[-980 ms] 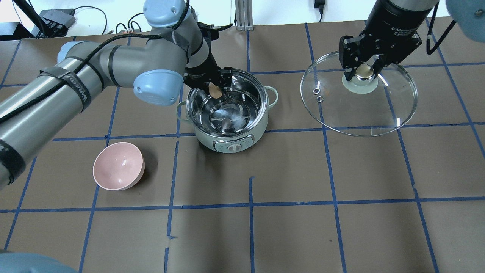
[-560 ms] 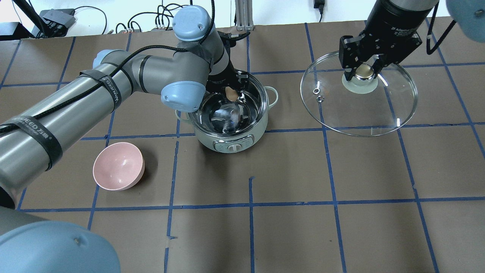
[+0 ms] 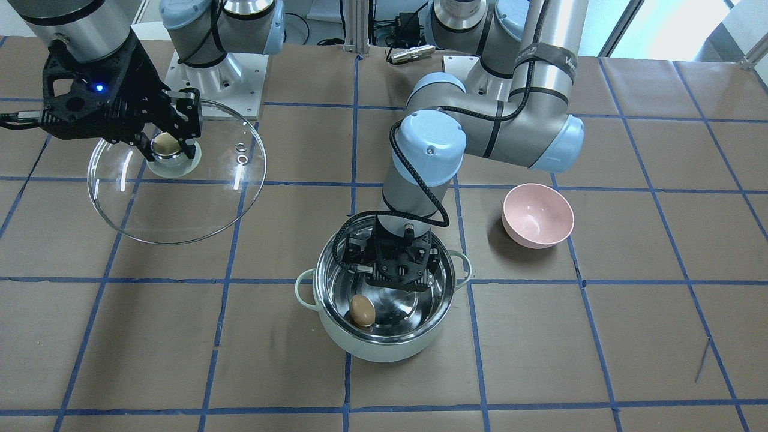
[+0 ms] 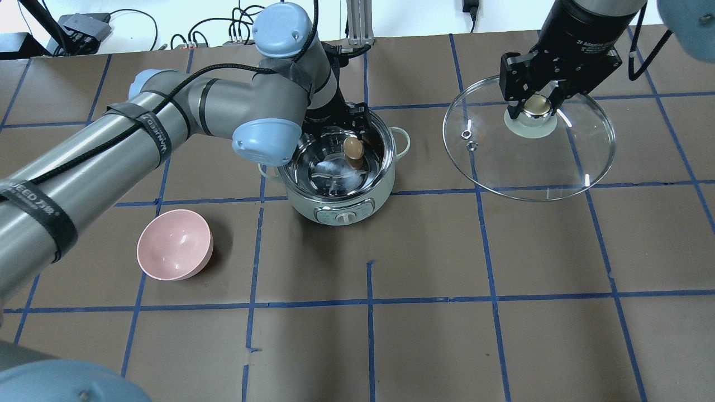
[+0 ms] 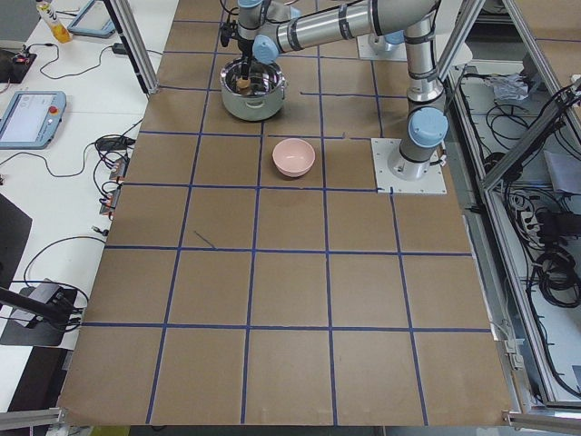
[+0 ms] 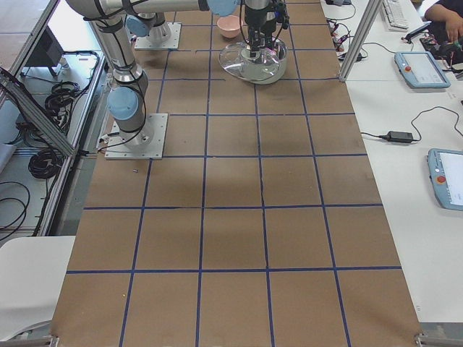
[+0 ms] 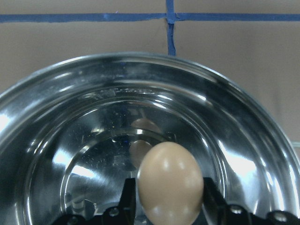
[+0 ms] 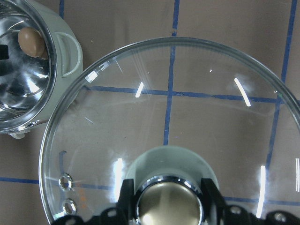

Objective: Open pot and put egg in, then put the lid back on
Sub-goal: 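Open the left gripper to drop the egg into the pot and withdraw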

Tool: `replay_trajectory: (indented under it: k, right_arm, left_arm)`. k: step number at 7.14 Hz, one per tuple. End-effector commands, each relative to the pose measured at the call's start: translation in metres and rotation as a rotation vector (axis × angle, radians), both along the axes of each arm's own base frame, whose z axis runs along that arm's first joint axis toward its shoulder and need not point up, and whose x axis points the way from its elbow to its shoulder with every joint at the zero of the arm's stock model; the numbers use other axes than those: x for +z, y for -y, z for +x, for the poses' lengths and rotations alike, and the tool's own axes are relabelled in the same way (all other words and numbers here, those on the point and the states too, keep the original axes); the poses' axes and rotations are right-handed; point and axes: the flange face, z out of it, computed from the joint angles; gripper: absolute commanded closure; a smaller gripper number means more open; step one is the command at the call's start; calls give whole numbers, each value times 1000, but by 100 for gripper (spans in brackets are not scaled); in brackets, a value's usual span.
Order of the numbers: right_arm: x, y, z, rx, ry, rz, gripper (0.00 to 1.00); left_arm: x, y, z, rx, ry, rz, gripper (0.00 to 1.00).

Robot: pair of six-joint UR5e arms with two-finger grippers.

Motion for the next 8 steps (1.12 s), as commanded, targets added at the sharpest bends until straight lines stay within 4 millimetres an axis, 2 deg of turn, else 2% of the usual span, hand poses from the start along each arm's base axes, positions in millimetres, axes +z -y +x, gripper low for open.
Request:
replay_trajectory:
  k: [1,2,3,5,6,7,8]
  right_arm:
    - [0,0,0,0,0,0,65]
    - [0,0,0,0,-1,0,65]
    - [0,0,1,-1,0,0,65]
    - [8,13,14,3,-4,-17,67]
    - [7,39,43,33,-16,-27,67]
    - [-11,65,90,63,-13,-20,68]
    - [-23,82,128,33,16,-73,68]
  left_arm:
    - [67,-17,76,21,63,38,0]
    - [85,-35,106,13,74,86,0]
    - [104,-59,119,-16,89,119,0]
    - [156,-102,169,-44,92,164,0]
    - [177,-115,181,-19,89,180,0]
    - [194,-123,187,5,95,185,0]
    - [205,-122,189,19,99,172,0]
